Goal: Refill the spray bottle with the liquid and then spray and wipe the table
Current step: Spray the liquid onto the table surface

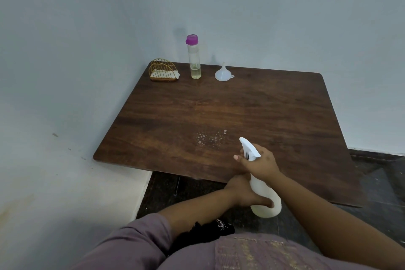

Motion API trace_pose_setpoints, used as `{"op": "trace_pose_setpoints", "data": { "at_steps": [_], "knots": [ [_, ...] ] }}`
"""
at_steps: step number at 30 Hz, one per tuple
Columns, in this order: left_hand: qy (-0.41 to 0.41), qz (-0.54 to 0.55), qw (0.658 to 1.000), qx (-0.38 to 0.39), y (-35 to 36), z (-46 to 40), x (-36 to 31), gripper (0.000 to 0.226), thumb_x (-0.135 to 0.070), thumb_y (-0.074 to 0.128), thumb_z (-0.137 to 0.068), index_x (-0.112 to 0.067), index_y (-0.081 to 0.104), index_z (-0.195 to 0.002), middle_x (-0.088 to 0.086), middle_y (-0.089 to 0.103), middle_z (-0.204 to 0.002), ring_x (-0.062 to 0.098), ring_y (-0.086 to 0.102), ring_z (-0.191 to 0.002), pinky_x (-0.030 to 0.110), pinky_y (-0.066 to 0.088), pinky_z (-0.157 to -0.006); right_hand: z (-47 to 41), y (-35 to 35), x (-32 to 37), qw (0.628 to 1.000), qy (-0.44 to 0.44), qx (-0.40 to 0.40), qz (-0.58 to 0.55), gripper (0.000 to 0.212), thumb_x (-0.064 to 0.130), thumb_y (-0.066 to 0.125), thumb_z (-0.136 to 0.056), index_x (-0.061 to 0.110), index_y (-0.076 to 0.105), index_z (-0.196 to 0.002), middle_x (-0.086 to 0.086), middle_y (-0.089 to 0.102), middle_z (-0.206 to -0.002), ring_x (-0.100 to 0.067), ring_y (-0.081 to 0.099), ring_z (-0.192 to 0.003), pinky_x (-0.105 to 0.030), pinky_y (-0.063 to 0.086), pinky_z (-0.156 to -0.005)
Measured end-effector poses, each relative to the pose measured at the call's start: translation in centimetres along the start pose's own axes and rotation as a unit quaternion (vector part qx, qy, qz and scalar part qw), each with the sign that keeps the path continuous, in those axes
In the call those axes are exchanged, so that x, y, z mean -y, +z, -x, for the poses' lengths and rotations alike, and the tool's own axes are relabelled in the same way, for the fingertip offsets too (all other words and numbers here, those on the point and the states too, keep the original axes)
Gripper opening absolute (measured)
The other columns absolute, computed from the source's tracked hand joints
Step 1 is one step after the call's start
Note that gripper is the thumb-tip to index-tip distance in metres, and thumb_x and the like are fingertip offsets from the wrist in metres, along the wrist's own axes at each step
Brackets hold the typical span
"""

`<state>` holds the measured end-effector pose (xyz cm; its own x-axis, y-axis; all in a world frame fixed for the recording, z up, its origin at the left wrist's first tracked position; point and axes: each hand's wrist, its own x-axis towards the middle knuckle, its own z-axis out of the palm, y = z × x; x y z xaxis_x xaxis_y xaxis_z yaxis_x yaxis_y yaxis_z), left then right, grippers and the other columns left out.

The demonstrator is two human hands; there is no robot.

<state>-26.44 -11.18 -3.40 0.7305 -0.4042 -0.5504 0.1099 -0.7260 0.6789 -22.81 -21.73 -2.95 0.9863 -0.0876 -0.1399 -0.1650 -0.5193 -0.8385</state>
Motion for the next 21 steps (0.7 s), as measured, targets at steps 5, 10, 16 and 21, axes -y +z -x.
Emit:
{"op": "trace_pose_setpoints", "data": {
  "at_steps": [5, 10, 16, 21],
  "knots": [
    [-0.003, 0.011, 1.0, 0.003, 0.4, -0.3, -0.7, 0.103, -0.069, 0.078, -0.051, -0.022, 0.046, -0.136, 0.0, 0.056, -0.136, 0.021, 0.053, -0.123, 0.038, 0.049, -0.098, -0.4, -0.5, 0.0, 0.999, 0.023, -0.04, 0.009, 0.025, 0.024, 0.082, -0.073, 0.009, 0.063, -0.071, 0.0, 0.062, -0.064, -0.011, 0.059, -0.06, -0.022, 0.045, -0.061],
    [-0.003, 0.006, 1.0, 0.015, 0.5, -0.4, -0.7, 0.099, -0.061, 0.084, -0.057, -0.025, 0.042, -0.139, -0.001, 0.054, -0.138, 0.021, 0.051, -0.126, 0.037, 0.048, -0.1, 0.1, -1.1, -0.5, 1.0, 0.027, -0.006, -0.008, 0.025, 0.029, 0.083, -0.072, 0.017, 0.065, -0.084, 0.004, 0.066, -0.077, -0.009, 0.063, -0.074, -0.019, 0.046, -0.066],
    [0.026, -0.007, 0.999, 0.026, 0.7, -0.1, -1.4, 0.137, -0.086, 0.061, -0.02, -0.022, 0.042, -0.14, 0.0, 0.053, -0.14, 0.02, 0.05, -0.127, 0.034, 0.045, -0.102, 0.6, -0.9, -0.8, 0.998, 0.019, -0.054, 0.012, 0.023, 0.021, 0.081, -0.073, 0.012, 0.061, -0.07, -0.001, 0.064, -0.066, -0.013, 0.062, -0.061, -0.023, 0.047, -0.06],
    [0.033, -0.022, 0.998, 0.04, 0.8, -0.2, -1.2, 0.125, -0.079, 0.064, -0.033, -0.024, 0.039, -0.142, 0.0, 0.053, -0.141, 0.022, 0.049, -0.129, 0.038, 0.046, -0.103, 1.1, -1.5, -0.9, 0.998, 0.05, -0.033, -0.014, 0.028, 0.026, 0.083, -0.071, 0.017, 0.063, -0.087, 0.001, 0.065, -0.078, -0.012, 0.062, -0.075, -0.025, 0.049, -0.068]
  ]
}}
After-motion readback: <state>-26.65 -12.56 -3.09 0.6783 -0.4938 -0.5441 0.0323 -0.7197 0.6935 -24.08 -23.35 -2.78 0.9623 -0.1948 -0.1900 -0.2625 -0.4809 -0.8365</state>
